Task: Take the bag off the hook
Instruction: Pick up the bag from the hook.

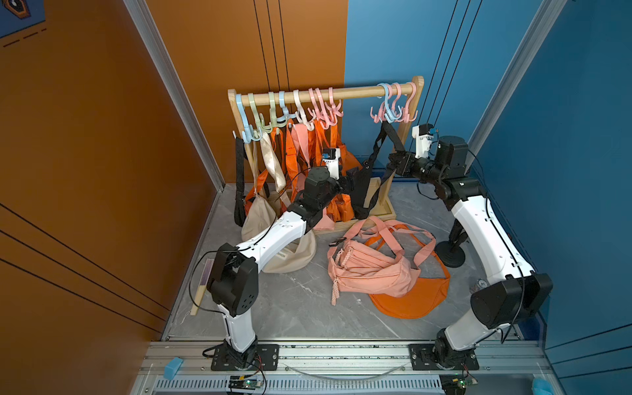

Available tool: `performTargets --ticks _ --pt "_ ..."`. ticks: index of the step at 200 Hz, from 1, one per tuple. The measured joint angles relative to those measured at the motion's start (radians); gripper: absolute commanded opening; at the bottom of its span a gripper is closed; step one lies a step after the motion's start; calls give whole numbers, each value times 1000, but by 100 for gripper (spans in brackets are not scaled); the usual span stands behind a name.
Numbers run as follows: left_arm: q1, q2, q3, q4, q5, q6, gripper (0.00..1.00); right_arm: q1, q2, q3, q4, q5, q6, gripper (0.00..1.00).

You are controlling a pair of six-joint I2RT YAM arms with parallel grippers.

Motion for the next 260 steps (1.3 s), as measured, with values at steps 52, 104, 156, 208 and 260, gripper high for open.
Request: performTargets --ticks 52,104,156,208,260 --pt "-11 242 266 90 83 53 70 -26 -82 -124 55 -92 29 0" --pt "-54 396 456 150 157 109 73 -27 -102 -193 116 -135 82 0" --pt "-75 498 603 175 140 150 74 -26 -138 -253 165 -151 124 0" --pt "-76 550 696 193 41 223 74 -18 -172 -280 178 -151 143 0" --pt "-87 550 695 232 -91 331 75 2 -176 -281 178 -151 143 0"
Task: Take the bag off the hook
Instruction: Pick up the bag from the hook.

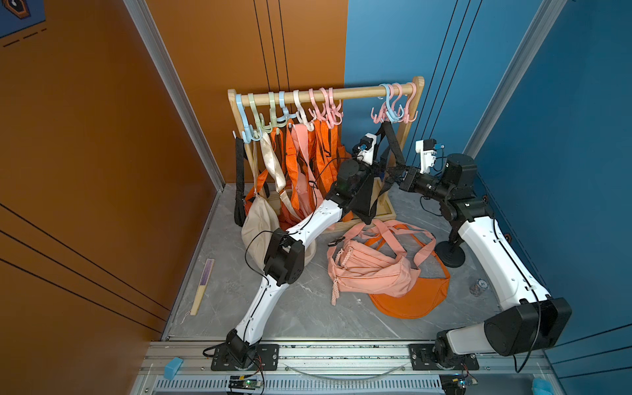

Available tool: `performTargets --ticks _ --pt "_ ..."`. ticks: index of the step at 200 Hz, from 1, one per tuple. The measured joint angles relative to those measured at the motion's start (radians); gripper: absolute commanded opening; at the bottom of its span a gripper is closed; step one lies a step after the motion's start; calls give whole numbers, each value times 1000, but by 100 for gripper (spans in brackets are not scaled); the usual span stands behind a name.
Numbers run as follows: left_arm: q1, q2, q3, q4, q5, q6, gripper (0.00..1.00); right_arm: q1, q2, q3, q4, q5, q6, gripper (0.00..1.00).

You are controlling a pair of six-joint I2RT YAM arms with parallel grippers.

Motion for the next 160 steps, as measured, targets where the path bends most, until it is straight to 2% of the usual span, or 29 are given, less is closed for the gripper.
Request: performTargets --ticks 61,78,138,160 --pt "0 0 0 43 -55 47 76 12 0 0 0 0 0 0" --pt "3 0 0 45 -54 48 72 12 0 0 0 0 0 0" --pt "14 72 106 53 -24 7 47 21 0 0 -5 0 -1 0" --pt "13 109 137 52 -5 -14 30 24 -2 0 -24 0 -4 0"
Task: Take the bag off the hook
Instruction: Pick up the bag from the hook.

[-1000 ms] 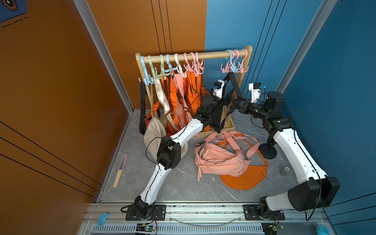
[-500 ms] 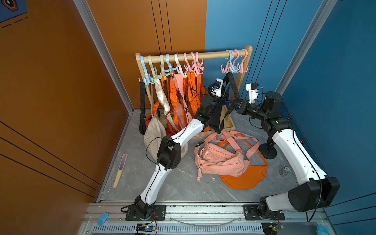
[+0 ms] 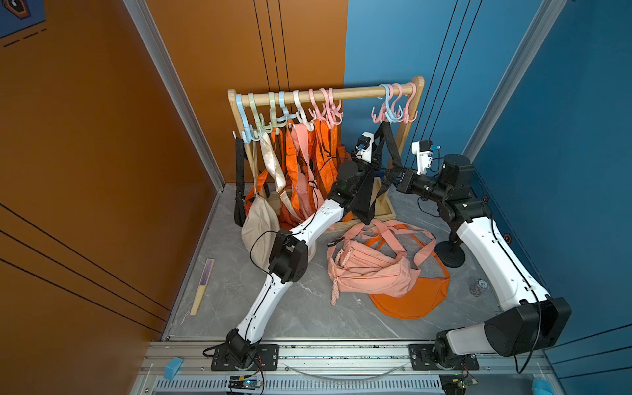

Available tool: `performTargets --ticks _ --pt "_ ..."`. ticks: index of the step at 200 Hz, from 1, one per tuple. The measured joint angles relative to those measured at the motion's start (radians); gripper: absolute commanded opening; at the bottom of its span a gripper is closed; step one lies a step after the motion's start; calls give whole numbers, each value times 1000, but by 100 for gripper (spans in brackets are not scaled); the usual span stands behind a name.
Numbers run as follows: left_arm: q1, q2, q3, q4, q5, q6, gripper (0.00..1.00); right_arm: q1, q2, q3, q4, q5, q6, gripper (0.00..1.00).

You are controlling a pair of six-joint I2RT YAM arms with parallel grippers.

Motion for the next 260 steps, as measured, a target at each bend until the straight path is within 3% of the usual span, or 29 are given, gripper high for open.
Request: performTargets --ticks 34,95,260 --pt "-2 18 8 -2 11 -14 0 0 -8 0 -24 0 -2 0" --pt "8 -28 -47 -14 31 5 0 -3 -14 0 -31 1 -7 0" --pt "32 -612 -612 -16 33 117 0 -47 123 200 -18 -30 54 0"
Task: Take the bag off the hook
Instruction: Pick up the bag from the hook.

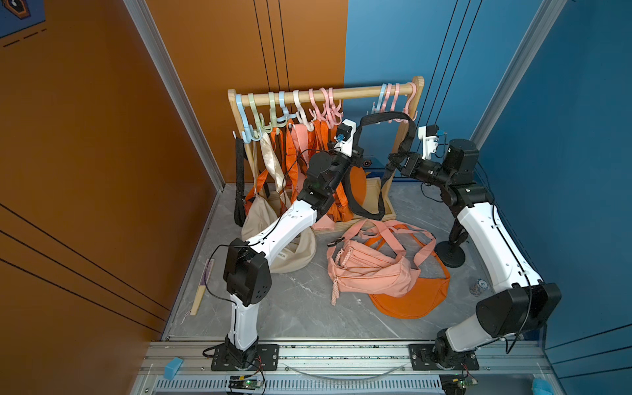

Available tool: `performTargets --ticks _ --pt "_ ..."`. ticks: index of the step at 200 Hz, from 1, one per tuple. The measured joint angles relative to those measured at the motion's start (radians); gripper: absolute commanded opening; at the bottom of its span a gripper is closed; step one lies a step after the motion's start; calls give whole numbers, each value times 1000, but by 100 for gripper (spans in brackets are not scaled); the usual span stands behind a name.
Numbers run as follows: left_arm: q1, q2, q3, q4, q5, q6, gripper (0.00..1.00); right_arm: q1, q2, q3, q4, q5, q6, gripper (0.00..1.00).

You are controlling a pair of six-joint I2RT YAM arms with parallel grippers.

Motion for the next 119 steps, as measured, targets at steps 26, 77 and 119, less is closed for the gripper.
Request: performTargets --ticks 26,77,119 --pt "-11 -113 -116 -4 -12 38 0 17 -11 -2 0 0 2 0" --pt "-78 -361 -332 -7 -58 99 0 83 -136 -64 -6 24 -22 0" --pt "-174 -551 -481 -23 -121 173 0 135 -298 -158 -13 70 -46 0"
